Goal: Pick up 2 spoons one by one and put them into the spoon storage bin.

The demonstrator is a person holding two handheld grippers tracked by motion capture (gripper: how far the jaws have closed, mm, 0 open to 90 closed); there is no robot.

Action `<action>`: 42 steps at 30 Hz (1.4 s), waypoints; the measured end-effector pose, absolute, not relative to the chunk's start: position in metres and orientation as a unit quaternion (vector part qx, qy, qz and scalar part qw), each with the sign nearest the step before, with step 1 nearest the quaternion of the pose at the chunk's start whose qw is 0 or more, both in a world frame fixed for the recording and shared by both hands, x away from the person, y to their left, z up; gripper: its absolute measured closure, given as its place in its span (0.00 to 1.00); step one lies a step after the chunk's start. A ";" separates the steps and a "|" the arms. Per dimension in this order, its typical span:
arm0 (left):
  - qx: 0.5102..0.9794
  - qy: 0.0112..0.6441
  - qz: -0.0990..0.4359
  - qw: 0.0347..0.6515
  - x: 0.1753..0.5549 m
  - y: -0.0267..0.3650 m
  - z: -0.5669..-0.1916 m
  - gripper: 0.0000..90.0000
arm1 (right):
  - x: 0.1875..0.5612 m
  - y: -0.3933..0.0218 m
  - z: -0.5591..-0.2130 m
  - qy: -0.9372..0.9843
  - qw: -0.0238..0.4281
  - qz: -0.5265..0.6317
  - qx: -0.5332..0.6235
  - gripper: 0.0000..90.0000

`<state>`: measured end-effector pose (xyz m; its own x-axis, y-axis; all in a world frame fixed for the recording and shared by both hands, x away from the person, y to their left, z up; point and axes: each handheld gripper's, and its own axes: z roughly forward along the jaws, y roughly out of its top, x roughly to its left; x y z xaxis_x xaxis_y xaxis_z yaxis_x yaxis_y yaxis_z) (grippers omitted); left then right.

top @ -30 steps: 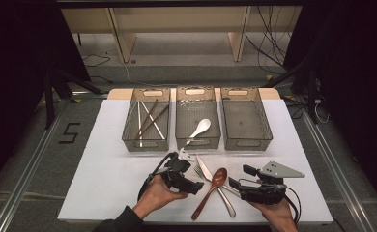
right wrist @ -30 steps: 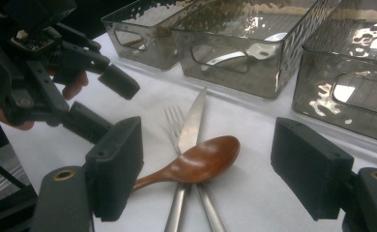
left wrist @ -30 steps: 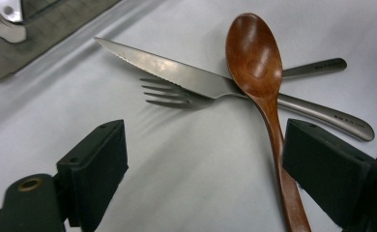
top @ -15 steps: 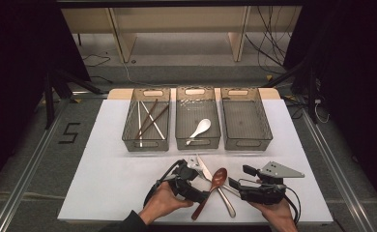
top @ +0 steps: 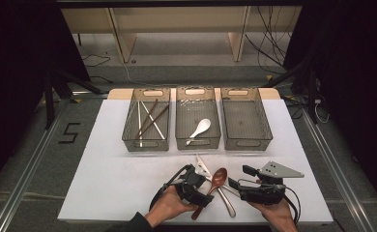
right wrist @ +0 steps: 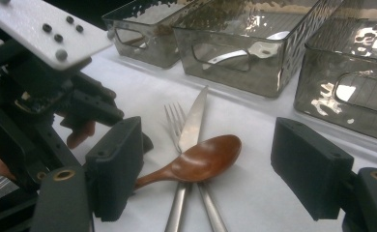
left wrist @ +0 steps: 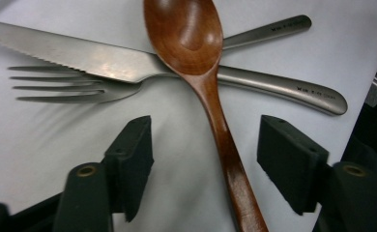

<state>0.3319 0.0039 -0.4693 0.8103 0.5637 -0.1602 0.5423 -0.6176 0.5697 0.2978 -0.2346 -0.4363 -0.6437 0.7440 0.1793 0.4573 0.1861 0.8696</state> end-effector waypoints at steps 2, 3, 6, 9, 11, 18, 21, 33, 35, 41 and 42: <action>0.903 0.299 0.018 0.307 0.331 0.001 -0.471 0.47 | 0.298 -0.234 -0.436 0.757 0.144 0.499 0.397 0.31; 0.905 0.296 0.017 0.305 0.331 0.000 -0.472 0.50 | 0.298 -0.234 -0.436 0.757 0.144 0.499 0.397 0.31; 0.909 0.286 0.019 0.303 0.329 -0.002 -0.473 0.56 | 0.298 -0.234 -0.437 0.757 0.144 0.499 0.397 0.31; 0.913 0.278 0.022 0.299 0.329 -0.003 -0.474 0.62 | 0.298 -0.234 -0.437 0.757 0.143 0.499 0.397 0.31; 0.914 0.274 0.027 0.297 0.329 -0.004 -0.474 0.65 | 0.298 -0.234 -0.437 0.757 0.143 0.499 0.397 0.31; 0.919 0.266 0.040 0.290 0.328 -0.007 -0.474 0.75 | 0.299 -0.234 -0.437 0.757 0.142 0.499 0.398 0.31; 0.920 0.264 0.046 0.286 0.329 -0.007 -0.474 0.80 | 0.298 -0.234 -0.437 0.757 0.143 0.499 0.397 0.31; 0.921 0.256 0.037 0.292 0.331 -0.005 -0.474 0.89 | 0.298 -0.235 -0.437 0.757 0.143 0.499 0.397 0.31; 0.921 0.252 0.037 0.294 0.331 -0.005 -0.474 0.89 | 0.298 -0.235 -0.437 0.757 0.143 0.499 0.397 0.31; 0.924 0.239 0.037 0.298 0.333 -0.001 -0.470 0.89 | 0.298 -0.236 -0.437 0.756 0.145 0.500 0.397 0.31; 0.923 0.239 0.037 0.300 0.334 0.000 -0.469 0.89 | 0.298 -0.236 -0.437 0.756 0.146 0.500 0.396 0.31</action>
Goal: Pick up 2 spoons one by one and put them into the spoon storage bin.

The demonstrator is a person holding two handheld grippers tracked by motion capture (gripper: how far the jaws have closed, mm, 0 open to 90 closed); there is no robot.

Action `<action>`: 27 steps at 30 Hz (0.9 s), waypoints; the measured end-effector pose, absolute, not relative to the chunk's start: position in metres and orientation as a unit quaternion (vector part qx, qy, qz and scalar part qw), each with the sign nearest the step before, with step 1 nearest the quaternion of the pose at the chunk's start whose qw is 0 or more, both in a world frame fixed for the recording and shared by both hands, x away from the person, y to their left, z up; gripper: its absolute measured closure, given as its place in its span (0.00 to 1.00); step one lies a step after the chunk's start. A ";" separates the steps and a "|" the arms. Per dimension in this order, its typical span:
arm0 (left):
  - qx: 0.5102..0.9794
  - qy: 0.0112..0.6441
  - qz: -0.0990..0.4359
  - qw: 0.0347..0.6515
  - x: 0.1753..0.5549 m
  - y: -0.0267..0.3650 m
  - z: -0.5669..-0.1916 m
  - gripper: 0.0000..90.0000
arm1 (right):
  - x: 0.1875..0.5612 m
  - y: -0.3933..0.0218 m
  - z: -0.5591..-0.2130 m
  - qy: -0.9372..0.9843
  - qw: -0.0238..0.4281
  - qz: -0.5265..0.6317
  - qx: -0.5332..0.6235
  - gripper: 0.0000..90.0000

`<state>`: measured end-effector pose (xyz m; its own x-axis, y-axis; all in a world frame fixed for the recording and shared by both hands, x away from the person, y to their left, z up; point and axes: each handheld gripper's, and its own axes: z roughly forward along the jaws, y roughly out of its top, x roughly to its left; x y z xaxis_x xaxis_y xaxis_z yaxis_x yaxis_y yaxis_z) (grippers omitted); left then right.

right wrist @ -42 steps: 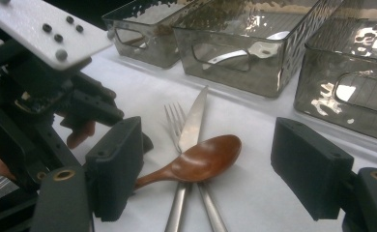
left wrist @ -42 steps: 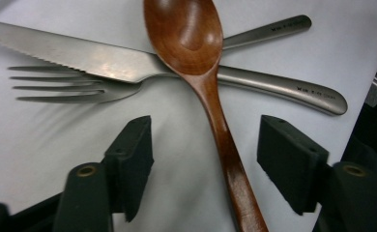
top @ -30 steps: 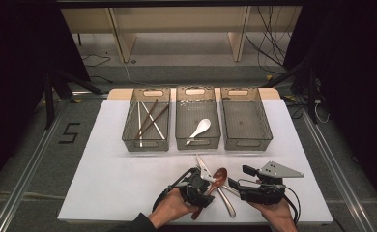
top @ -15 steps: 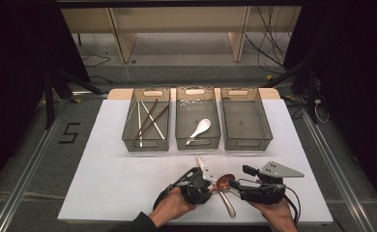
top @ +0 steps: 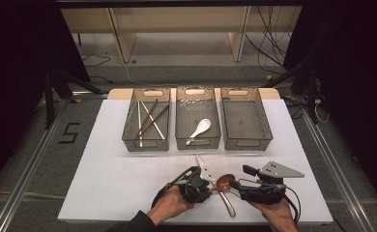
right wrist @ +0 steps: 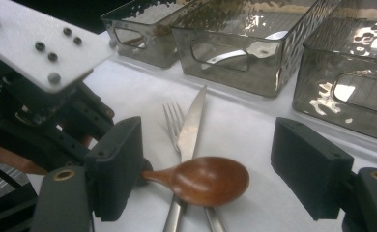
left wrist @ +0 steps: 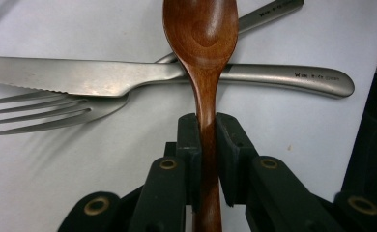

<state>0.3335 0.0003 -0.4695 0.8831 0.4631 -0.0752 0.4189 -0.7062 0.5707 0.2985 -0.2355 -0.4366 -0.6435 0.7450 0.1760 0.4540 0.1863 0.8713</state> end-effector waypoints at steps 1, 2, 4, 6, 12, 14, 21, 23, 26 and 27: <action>0.923 0.238 0.037 0.301 0.334 0.001 -0.469 0.89 | 0.298 -0.235 -0.437 0.756 0.145 0.500 0.397 0.31; 0.923 0.237 0.037 0.301 0.335 0.003 -0.467 0.89 | 0.298 -0.236 -0.437 0.756 0.146 0.500 0.396 0.31; 0.921 0.238 0.038 0.307 0.336 0.005 -0.466 0.89 | 0.298 -0.236 -0.436 0.756 0.145 0.500 0.398 0.31; 0.919 0.240 0.038 0.309 0.338 0.007 -0.464 0.89 | 0.298 -0.236 -0.436 0.755 0.146 0.500 0.398 0.31; 0.910 0.256 0.046 0.323 0.347 0.021 -0.454 0.89 | 0.298 -0.237 -0.436 0.755 0.146 0.501 0.399 0.31; 0.905 0.263 0.049 0.331 0.350 0.026 -0.450 0.89 | 0.298 -0.237 -0.436 0.755 0.146 0.500 0.398 0.31; 0.888 0.288 0.060 0.354 0.363 0.043 -0.436 0.89 | 0.298 -0.237 -0.436 0.754 0.146 0.501 0.400 0.31; 0.883 0.294 0.065 0.361 0.365 0.046 -0.432 0.89 | 0.298 -0.237 -0.436 0.754 0.146 0.501 0.399 0.31; 0.878 0.298 0.071 0.367 0.369 0.051 -0.425 0.89 | 0.298 -0.236 -0.436 0.754 0.146 0.500 0.400 0.31; 0.876 0.300 0.073 0.370 0.371 0.052 -0.423 0.89 | 0.298 -0.236 -0.436 0.754 0.146 0.500 0.400 0.31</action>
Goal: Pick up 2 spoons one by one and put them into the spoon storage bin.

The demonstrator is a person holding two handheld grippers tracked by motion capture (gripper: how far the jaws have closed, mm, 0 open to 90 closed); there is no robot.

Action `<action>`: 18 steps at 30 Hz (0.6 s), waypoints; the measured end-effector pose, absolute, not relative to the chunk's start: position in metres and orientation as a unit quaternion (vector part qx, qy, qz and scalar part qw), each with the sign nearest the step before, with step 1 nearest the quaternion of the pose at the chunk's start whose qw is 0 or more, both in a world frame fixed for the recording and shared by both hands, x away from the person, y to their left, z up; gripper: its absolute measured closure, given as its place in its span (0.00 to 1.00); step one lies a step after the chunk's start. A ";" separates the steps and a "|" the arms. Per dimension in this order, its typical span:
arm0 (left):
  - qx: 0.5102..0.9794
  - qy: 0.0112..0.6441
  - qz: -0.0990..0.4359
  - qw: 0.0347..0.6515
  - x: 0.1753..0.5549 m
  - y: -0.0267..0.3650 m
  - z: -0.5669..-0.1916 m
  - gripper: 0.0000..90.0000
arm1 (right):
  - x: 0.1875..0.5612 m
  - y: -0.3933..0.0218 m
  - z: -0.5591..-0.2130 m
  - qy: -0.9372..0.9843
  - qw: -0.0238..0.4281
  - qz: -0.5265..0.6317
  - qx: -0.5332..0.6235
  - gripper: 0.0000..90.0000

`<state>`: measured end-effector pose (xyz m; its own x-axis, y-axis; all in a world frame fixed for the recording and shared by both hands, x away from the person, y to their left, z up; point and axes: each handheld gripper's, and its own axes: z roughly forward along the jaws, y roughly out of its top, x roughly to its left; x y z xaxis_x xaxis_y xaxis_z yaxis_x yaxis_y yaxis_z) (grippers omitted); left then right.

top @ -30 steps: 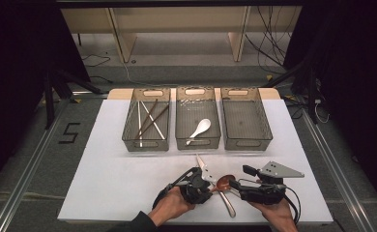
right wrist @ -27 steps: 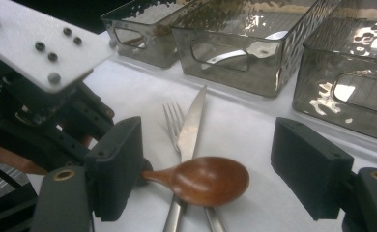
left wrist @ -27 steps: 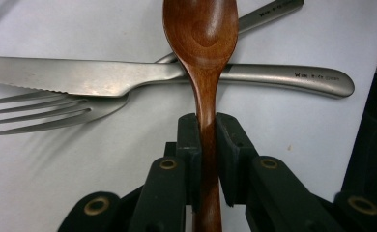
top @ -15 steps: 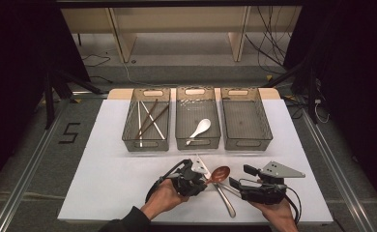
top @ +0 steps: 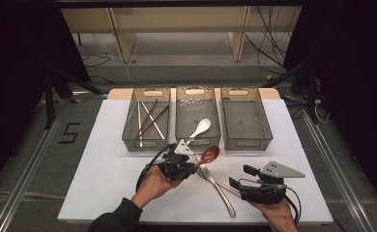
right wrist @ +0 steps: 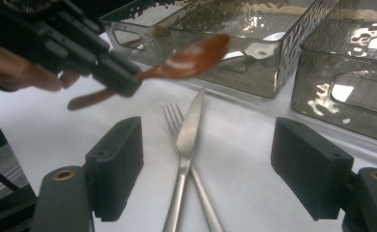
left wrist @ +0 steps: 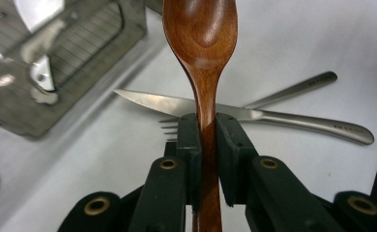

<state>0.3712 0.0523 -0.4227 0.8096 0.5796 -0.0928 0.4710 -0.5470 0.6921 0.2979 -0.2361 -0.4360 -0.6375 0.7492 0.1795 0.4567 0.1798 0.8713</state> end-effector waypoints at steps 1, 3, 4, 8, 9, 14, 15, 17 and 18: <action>0.874 0.302 0.075 0.373 0.373 0.053 -0.420 0.89 | 0.298 -0.236 -0.436 0.754 0.146 0.501 0.400 0.31; 0.871 0.305 0.081 0.378 0.378 0.056 -0.415 0.89 | 0.298 -0.236 -0.436 0.754 0.146 0.501 0.400 0.31; 0.869 0.306 0.083 0.380 0.380 0.057 -0.412 0.89 | 0.298 -0.236 -0.436 0.754 0.146 0.501 0.400 0.31; 0.862 0.314 0.091 0.387 0.389 0.060 -0.407 0.89 | 0.298 -0.236 -0.436 0.754 0.145 0.501 0.400 0.31; 0.860 0.317 0.093 0.389 0.392 0.060 -0.406 0.89 | 0.298 -0.236 -0.436 0.753 0.145 0.501 0.400 0.31; 0.855 0.325 0.105 0.391 0.408 0.061 -0.397 0.89 | 0.298 -0.236 -0.436 0.753 0.145 0.502 0.399 0.31; 0.854 0.325 0.108 0.391 0.410 0.061 -0.395 0.89 | 0.298 -0.236 -0.436 0.753 0.145 0.502 0.399 0.31; 0.852 0.327 0.114 0.393 0.416 0.061 -0.390 0.89 | 0.298 -0.236 -0.436 0.754 0.144 0.502 0.399 0.31; 0.850 0.329 0.117 0.394 0.418 0.061 -0.388 0.89 | 0.298 -0.236 -0.436 0.754 0.144 0.502 0.399 0.31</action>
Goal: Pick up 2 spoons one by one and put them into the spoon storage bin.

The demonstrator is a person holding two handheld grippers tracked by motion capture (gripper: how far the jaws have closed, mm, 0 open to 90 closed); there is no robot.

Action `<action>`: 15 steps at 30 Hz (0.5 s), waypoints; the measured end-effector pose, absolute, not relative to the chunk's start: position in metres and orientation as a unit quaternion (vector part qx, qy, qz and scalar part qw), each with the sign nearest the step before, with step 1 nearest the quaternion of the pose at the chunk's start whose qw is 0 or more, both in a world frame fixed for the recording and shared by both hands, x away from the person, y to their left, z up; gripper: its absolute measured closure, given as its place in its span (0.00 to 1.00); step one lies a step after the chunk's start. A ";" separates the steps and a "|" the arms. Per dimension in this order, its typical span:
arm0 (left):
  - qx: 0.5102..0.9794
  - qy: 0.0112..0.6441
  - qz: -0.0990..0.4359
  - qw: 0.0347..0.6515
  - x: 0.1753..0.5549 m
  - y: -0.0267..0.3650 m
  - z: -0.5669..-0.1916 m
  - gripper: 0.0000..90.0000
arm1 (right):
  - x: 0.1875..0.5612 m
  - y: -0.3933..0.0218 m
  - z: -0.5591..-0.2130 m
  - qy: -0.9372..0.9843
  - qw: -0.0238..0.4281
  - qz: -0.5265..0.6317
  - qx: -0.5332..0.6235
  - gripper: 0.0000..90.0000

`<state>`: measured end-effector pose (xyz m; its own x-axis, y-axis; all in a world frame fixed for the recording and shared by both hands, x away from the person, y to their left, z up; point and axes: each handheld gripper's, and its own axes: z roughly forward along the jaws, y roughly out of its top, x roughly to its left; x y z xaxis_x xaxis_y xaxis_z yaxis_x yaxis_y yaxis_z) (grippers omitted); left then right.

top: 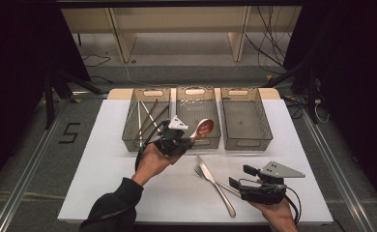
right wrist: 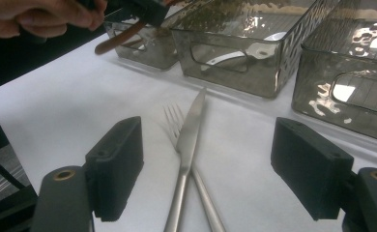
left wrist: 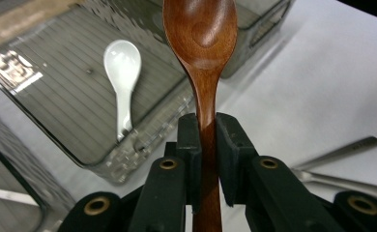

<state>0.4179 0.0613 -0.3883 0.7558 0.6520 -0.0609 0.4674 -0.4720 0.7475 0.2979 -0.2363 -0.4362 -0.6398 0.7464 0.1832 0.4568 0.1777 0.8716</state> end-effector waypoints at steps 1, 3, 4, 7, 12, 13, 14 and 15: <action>0.850 0.330 0.119 0.394 0.421 0.062 -0.387 0.89 | 0.298 -0.236 -0.436 0.753 0.144 0.502 0.400 0.31; 0.847 0.336 0.122 0.395 0.427 0.063 -0.385 0.89 | 0.298 -0.236 -0.437 0.754 0.143 0.501 0.400 0.31; 0.845 0.339 0.121 0.396 0.430 0.063 -0.385 0.89 | 0.298 -0.236 -0.437 0.755 0.144 0.501 0.398 0.31; 0.841 0.346 0.122 0.397 0.439 0.063 -0.383 0.89 | 0.298 -0.236 -0.437 0.754 0.143 0.502 0.399 0.31; 0.837 0.351 0.128 0.400 0.451 0.063 -0.378 0.89 | 0.298 -0.236 -0.437 0.753 0.142 0.502 0.400 0.31; 0.836 0.351 0.131 0.401 0.453 0.062 -0.377 0.89 | 0.298 -0.236 -0.437 0.754 0.142 0.502 0.399 0.31; 0.835 0.351 0.133 0.403 0.454 0.061 -0.376 0.89 | 0.298 -0.236 -0.437 0.754 0.142 0.502 0.399 0.31; 0.833 0.353 0.133 0.404 0.456 0.060 -0.375 0.89 | 0.298 -0.236 -0.437 0.754 0.142 0.502 0.399 0.31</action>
<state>0.4561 0.0598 -0.3748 0.7147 0.6965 -0.0633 0.4812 -0.4241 0.7672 0.2982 -0.2359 -0.4368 -0.6414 0.7442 0.1866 0.4586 0.1769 0.8709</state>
